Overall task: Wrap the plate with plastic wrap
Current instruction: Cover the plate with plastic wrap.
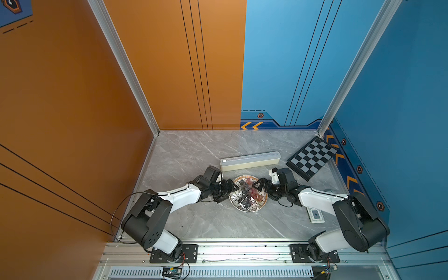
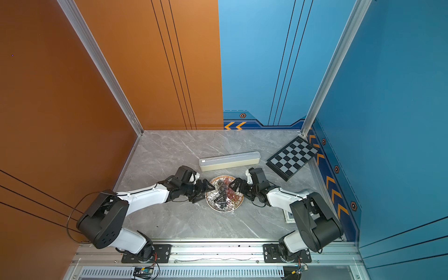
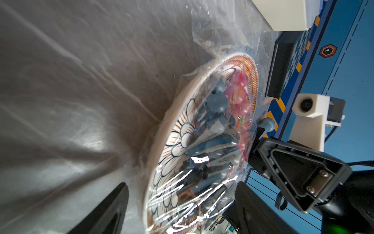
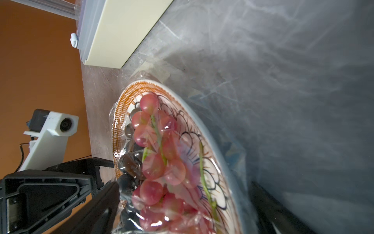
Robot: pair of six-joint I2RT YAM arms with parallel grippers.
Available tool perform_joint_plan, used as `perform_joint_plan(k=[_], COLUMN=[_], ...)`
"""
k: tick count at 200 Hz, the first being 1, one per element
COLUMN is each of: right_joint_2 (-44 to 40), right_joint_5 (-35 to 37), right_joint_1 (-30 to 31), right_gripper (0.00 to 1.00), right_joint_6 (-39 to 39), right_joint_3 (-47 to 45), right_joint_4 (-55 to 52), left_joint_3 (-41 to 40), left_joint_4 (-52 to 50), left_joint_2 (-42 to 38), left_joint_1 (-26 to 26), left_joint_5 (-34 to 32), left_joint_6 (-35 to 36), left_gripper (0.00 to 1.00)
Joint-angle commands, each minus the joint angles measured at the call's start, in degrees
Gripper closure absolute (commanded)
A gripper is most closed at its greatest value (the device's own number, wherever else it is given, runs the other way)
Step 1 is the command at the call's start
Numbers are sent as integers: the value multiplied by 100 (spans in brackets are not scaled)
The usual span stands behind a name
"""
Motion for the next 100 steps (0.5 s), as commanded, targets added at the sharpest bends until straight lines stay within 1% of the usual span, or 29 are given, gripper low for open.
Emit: perform_joint_plan(k=[1, 43, 72, 86, 100], right_joint_2=[74, -147, -688, -994, -1241], right_joint_5=[-17, 152, 526, 702, 707], right_joint_1=[192, 718, 1121, 1186, 1192], right_gripper=[0, 0, 0, 0, 0], right_joint_6=[232, 790, 1198, 1419, 1488], right_joint_3=[65, -199, -591, -867, -1017], right_joint_4=[179, 467, 400, 402, 250], left_joint_3=[196, 769, 1034, 1098, 1145], left_joint_4=[441, 440, 438, 440, 438], left_joint_2=[243, 701, 936, 1060, 1177], left_joint_1=[-89, -43, -68, -138, -225], left_joint_5=[140, 234, 288, 302, 328], left_joint_6=[-278, -107, -59, -58, -29], left_gripper=[15, 16, 16, 16, 16])
